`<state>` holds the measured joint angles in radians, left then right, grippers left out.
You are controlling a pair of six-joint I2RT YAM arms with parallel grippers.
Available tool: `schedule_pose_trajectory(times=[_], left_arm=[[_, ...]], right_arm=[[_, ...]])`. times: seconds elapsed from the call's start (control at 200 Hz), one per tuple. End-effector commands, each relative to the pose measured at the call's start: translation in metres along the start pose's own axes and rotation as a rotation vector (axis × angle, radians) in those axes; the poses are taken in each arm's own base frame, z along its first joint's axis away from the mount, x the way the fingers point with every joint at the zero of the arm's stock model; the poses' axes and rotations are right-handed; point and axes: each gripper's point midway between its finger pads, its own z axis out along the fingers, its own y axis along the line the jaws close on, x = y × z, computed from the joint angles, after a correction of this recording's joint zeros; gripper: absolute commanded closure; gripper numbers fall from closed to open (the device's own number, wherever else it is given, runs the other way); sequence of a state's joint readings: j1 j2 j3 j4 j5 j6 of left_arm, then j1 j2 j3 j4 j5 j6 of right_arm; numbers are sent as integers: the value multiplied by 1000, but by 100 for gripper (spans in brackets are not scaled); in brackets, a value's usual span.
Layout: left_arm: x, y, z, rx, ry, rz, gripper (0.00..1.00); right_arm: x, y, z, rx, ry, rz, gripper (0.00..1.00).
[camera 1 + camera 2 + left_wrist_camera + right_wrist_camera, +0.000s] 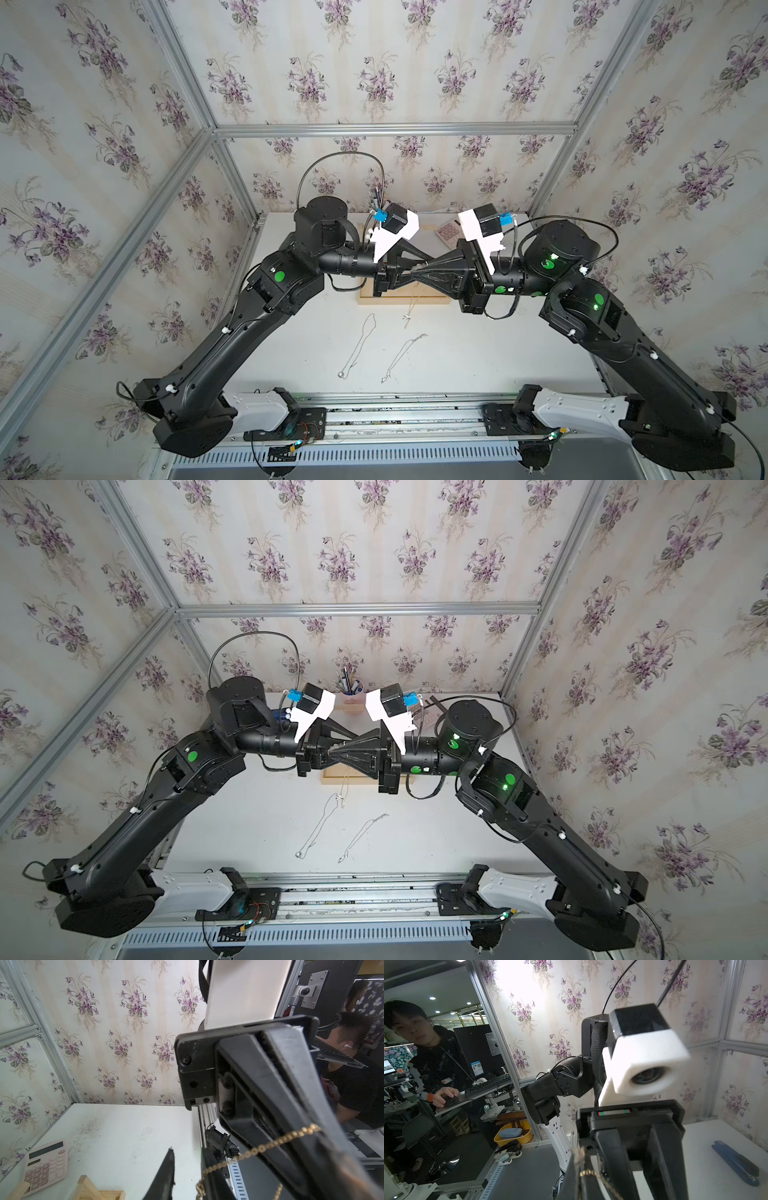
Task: Hang the necklace on the jewelry display stand
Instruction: Hang the necklace on the stand.
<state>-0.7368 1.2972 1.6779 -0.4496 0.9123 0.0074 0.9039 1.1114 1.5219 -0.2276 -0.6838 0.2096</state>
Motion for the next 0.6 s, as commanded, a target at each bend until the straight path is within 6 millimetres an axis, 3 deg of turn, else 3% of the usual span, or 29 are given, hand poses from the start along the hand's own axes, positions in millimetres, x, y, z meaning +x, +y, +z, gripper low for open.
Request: schedule_pose_trajectory(times=[0.0, 0.25, 0.595], left_arm=[[-10, -4, -1, 16, -26, 25, 83], [-7, -1, -1, -6, -3, 16, 100], [-6, 2, -2, -29, 31, 14, 100]], right_arm=[[-6, 3, -3, -2, -23, -19, 100], [-10, 5, -10, 28, -38, -45, 100], [-7, -2, -17, 95, -35, -68, 100]])
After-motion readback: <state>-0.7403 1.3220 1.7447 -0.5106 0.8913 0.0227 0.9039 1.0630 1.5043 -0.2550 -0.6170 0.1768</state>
